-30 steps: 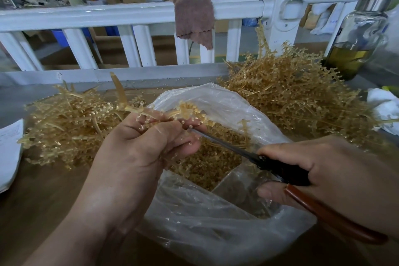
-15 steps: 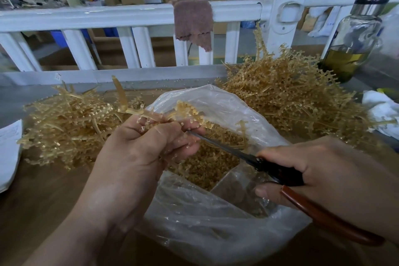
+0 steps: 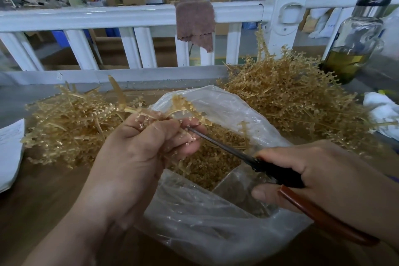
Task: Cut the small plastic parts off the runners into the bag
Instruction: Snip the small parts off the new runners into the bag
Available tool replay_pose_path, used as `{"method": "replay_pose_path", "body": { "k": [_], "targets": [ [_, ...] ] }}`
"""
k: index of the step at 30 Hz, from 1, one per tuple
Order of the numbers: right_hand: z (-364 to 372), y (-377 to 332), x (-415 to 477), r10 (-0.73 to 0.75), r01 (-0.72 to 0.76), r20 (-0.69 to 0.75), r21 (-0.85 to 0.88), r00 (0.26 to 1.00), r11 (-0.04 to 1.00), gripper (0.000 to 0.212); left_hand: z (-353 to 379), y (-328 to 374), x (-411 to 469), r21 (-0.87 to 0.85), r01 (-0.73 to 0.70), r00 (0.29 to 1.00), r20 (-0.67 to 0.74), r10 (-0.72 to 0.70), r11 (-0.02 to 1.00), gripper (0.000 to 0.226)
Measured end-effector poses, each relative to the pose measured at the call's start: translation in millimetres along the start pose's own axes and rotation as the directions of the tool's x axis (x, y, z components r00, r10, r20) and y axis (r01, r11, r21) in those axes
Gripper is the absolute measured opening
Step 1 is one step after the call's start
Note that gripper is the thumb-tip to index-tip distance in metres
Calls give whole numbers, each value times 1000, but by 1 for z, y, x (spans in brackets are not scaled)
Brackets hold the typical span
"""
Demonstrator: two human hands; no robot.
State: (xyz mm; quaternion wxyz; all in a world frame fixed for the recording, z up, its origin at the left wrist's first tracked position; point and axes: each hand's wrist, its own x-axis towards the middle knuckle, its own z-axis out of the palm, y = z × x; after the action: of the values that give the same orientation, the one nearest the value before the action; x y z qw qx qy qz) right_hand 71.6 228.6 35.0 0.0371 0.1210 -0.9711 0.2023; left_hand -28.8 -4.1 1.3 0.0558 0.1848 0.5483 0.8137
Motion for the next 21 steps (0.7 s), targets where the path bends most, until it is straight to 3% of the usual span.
{"method": "replay_pose_path", "body": {
  "k": [14,21],
  "targets": [
    [2,0,1,3,-3,-2,-28,1000,1000,51,2,-3,0,-7,27,1000,-9,-27,1000,14],
    [5,4,2,16,-17,36,50,999,999,58,1,0,0,5,60,998,-13,-60,998,15]
  ]
}}
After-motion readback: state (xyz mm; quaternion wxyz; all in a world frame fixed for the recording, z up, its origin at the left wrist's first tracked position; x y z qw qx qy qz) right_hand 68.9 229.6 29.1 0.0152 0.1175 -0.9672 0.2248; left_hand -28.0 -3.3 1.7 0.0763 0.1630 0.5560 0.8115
